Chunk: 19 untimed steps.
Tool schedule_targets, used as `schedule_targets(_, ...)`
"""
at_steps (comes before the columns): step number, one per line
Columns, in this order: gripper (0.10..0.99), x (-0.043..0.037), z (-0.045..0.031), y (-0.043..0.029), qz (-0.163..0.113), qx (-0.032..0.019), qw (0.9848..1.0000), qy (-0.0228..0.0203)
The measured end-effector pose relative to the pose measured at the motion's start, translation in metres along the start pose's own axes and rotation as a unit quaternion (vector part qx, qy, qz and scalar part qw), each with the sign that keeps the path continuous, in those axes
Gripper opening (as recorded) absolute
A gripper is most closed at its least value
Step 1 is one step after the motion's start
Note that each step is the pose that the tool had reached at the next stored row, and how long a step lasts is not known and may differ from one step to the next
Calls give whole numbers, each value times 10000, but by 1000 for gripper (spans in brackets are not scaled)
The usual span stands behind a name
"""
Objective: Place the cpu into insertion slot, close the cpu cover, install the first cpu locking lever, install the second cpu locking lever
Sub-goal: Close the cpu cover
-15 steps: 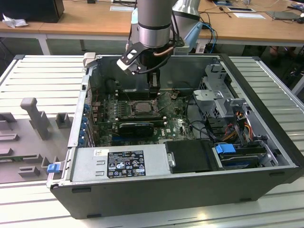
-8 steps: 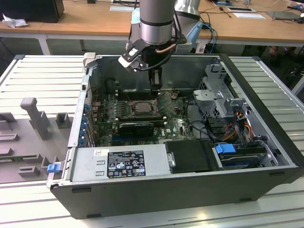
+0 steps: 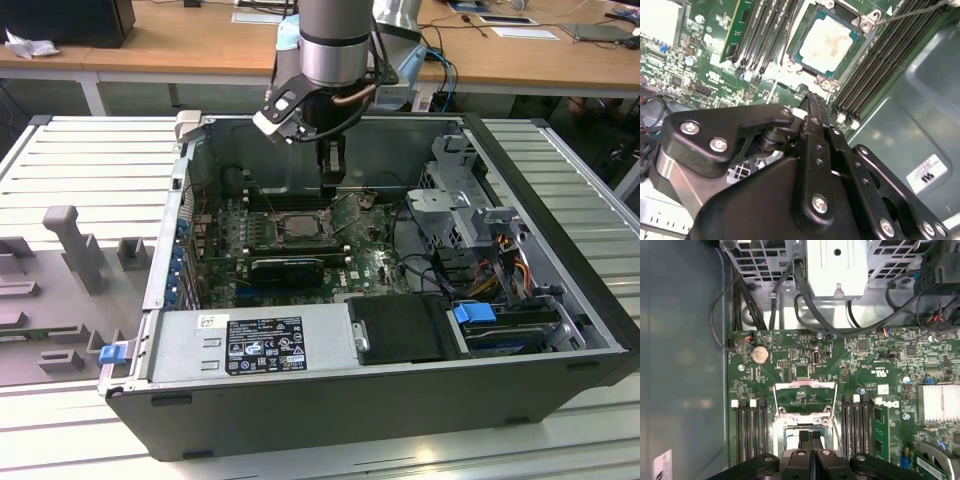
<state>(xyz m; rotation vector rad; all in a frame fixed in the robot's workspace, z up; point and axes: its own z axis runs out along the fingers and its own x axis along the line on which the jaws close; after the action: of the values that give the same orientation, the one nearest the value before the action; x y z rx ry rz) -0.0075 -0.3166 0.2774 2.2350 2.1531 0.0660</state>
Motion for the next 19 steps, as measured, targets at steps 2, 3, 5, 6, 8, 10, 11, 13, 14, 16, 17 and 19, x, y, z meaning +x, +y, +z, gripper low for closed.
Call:
schedule_targets(2, 106, 1, -17, 30, 0, 0, 10000, 1)
schedule_targets(3, 106, 2, -16, 52, 0, 0, 10000, 0)
schedule_targets(5, 106, 3, -14, 83, 0, 0, 10000, 0)
schedule_targets(6, 106, 3, -17, 86, 0, 1, 10000, -1)
schedule_targets(8, 106, 3, -53, 89, 1, 0, 10000, 0)
schedule_targets(10, 106, 4, -83, 92, 0, 0, 10000, 0)
schedule_targets(11, 106, 4, -83, 92, 0, -1, 10000, 1)
schedule_targets(13, 106, 4, -83, 103, 0, 0, 10000, 1)
schedule_targets(14, 106, 4, -83, 114, 0, 2, 10000, 0)
schedule_targets(16, 106, 5, -82, 140, 0, 3, 10000, 0)
schedule_targets(17, 106, 6, -81, 151, 0, 3, 10000, -1)
schedule_targets(19, 106, 7, -79, 173, -1, 3, 10000, 0)
